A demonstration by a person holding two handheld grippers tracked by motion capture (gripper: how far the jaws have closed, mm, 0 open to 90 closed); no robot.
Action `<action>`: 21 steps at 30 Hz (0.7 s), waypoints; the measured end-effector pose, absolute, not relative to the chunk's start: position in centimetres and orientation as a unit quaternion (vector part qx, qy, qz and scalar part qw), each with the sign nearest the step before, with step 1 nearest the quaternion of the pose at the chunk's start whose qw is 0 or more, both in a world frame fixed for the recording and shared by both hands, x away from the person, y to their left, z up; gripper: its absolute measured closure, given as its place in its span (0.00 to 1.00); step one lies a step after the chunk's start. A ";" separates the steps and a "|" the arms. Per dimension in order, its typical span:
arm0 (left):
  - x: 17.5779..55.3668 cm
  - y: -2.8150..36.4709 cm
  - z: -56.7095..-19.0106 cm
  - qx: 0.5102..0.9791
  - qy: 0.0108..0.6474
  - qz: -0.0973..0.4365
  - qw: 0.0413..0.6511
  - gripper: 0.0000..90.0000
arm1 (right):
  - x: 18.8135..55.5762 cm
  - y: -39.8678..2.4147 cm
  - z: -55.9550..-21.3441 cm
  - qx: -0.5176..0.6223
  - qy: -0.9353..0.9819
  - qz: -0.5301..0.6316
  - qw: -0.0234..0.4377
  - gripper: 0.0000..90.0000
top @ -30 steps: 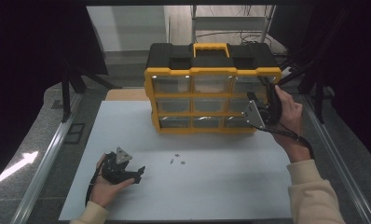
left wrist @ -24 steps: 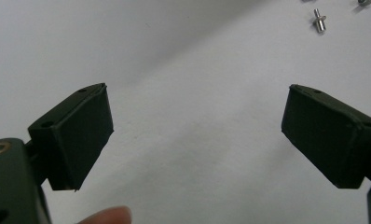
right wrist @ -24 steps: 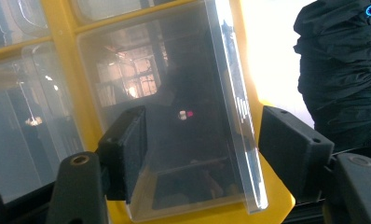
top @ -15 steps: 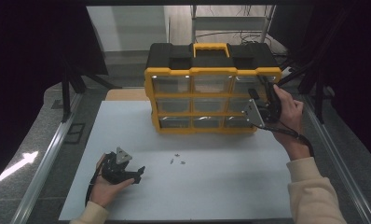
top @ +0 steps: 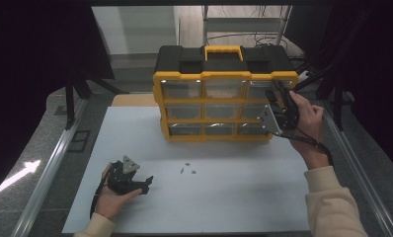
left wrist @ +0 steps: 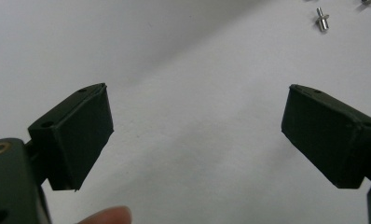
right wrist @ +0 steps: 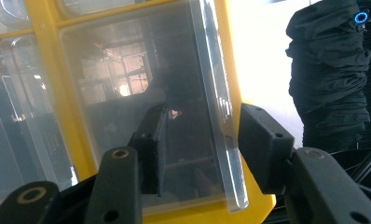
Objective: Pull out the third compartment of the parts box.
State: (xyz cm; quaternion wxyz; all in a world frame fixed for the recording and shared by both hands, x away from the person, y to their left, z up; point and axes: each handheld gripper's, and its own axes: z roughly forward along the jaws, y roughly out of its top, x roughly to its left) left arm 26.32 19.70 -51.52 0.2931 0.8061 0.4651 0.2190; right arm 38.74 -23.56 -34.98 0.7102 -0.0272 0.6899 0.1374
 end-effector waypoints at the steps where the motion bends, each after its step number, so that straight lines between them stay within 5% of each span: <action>1: 26.3 19.7 -51.5 0.806 0.465 0.219 0.293 0.11 | 38.7 -23.6 -35.0 -0.028 0.689 0.138 0.711 0.61; 21: 26.3 19.8 -51.5 0.805 0.466 0.220 0.293 0.11 | 38.6 -23.5 -34.6 -0.024 0.677 0.128 0.724 0.81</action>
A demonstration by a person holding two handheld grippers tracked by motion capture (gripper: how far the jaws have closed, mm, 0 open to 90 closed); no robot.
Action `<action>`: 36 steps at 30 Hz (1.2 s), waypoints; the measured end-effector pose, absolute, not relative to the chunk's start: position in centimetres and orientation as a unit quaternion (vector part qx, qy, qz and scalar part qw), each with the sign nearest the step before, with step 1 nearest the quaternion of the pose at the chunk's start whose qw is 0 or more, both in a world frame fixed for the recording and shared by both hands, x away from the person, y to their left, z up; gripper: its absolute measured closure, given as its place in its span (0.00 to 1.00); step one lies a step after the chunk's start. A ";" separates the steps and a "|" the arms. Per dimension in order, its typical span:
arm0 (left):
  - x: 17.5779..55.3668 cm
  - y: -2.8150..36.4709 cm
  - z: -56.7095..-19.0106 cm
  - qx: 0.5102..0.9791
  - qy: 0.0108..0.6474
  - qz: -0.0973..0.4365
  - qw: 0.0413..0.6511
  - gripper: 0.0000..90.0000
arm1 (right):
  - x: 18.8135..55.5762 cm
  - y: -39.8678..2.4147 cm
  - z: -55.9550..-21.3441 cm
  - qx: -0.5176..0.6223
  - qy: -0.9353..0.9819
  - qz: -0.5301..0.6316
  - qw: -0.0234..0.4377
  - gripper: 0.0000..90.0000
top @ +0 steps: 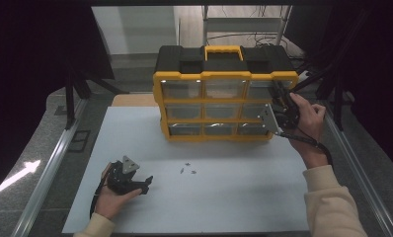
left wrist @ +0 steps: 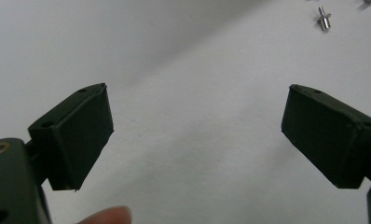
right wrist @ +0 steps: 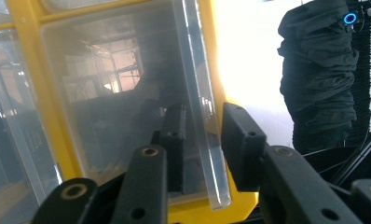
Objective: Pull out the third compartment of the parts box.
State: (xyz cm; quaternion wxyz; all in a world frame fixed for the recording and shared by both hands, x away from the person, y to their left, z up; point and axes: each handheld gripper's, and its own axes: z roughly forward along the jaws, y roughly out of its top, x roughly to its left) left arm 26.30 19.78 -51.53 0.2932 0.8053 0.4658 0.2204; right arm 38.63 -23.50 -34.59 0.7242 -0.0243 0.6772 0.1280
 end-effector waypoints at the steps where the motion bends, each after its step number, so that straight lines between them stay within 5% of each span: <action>1: 26.3 19.8 -51.5 0.805 0.466 0.220 0.293 0.11 | 38.7 -23.5 -34.6 -0.023 0.675 0.132 0.726 0.82; 36: 26.3 19.7 -51.6 0.806 0.464 0.221 0.292 0.11 | 37.4 -23.8 -34.7 -0.029 0.667 0.142 0.731 0.84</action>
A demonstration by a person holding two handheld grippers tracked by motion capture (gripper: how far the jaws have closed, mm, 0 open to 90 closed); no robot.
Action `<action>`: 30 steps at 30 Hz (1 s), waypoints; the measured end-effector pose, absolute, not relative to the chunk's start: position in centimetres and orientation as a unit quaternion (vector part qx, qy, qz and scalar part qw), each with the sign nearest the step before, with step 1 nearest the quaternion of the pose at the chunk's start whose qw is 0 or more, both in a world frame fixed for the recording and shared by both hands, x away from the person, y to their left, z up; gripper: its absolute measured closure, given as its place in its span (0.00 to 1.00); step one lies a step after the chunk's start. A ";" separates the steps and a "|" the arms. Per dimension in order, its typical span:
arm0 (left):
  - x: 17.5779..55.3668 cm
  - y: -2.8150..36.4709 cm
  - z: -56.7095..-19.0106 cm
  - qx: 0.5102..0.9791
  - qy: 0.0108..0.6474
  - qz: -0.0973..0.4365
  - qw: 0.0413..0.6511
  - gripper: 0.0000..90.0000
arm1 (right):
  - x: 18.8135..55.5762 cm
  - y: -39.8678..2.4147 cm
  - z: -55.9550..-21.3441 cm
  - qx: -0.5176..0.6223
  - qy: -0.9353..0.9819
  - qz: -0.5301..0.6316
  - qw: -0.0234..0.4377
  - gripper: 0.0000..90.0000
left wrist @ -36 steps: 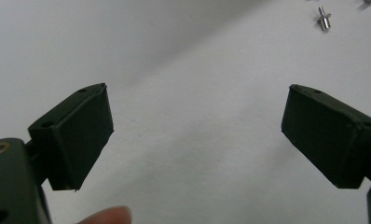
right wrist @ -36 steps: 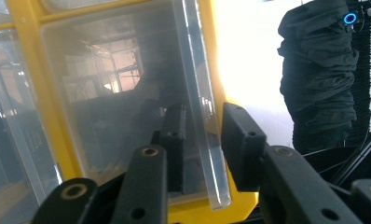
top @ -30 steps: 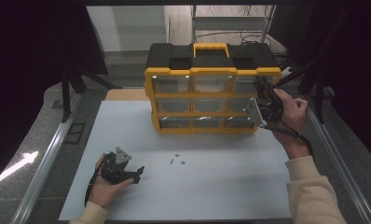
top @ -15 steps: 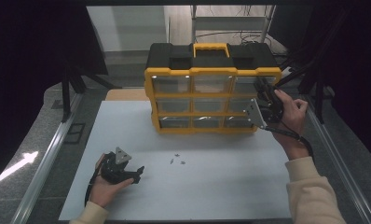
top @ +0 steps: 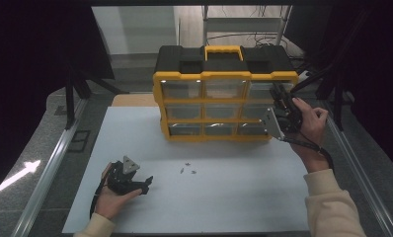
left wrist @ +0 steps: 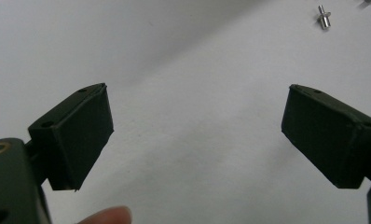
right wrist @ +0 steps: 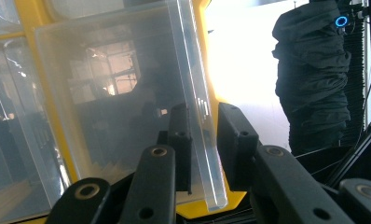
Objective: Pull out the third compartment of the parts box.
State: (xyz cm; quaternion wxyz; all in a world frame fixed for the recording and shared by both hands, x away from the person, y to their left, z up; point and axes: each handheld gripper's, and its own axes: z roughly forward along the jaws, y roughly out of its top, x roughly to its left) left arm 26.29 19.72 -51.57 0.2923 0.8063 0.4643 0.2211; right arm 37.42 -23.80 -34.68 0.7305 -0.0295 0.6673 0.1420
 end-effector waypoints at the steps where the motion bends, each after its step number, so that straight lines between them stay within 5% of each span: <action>1: 26.3 19.7 -51.6 0.806 0.464 0.221 0.293 0.11 | 37.3 -23.8 -34.7 -0.028 0.669 0.140 0.729 0.84; 30: 26.2 19.8 -51.4 0.805 0.463 0.225 0.293 0.11 | 34.9 -24.2 -35.0 -0.028 0.661 0.145 0.735 0.84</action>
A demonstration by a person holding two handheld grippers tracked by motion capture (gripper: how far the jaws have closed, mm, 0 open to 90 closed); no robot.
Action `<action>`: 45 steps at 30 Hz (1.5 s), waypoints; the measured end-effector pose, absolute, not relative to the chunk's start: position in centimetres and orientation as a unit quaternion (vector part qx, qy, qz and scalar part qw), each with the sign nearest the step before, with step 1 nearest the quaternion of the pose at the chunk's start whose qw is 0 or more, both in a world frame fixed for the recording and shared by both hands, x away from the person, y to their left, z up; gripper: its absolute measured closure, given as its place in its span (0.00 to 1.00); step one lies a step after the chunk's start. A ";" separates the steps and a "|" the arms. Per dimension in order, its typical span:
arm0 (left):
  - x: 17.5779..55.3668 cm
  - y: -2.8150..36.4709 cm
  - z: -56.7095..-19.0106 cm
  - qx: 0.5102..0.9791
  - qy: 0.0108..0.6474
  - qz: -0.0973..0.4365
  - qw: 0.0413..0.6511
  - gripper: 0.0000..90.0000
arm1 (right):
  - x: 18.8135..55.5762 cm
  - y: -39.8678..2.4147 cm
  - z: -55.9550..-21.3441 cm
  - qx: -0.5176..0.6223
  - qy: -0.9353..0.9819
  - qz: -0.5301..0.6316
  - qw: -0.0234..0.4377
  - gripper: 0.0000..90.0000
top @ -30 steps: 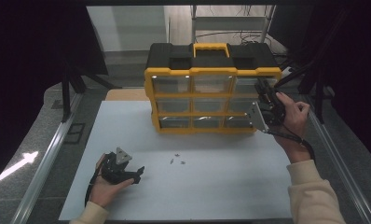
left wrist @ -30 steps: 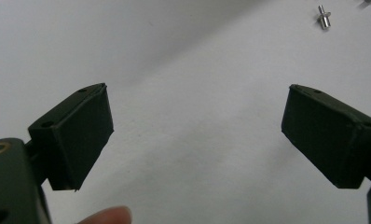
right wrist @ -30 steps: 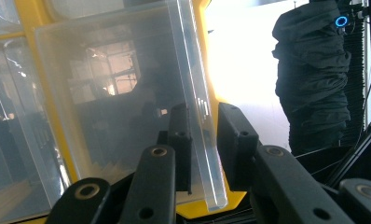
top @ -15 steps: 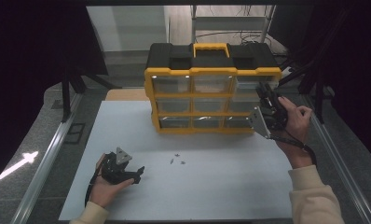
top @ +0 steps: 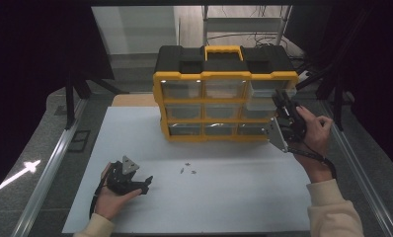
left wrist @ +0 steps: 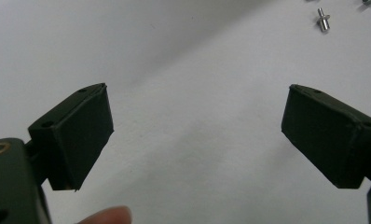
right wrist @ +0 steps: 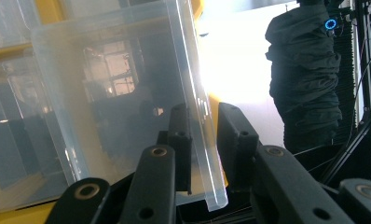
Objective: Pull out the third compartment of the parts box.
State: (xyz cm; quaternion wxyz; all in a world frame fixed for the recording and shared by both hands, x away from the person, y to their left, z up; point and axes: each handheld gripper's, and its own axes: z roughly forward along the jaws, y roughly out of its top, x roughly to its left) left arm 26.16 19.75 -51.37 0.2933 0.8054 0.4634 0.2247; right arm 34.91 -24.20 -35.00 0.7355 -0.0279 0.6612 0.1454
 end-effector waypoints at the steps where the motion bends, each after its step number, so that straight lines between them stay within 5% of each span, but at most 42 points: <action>1: 26.2 19.7 -51.4 0.805 0.463 0.225 0.294 0.11 | 34.9 -24.2 -35.0 -0.030 0.658 0.148 0.737 0.84; 45: 26.1 19.8 -51.3 0.804 0.464 0.225 0.295 0.11 | 33.1 -24.4 -35.5 -0.030 0.656 0.145 0.740 0.83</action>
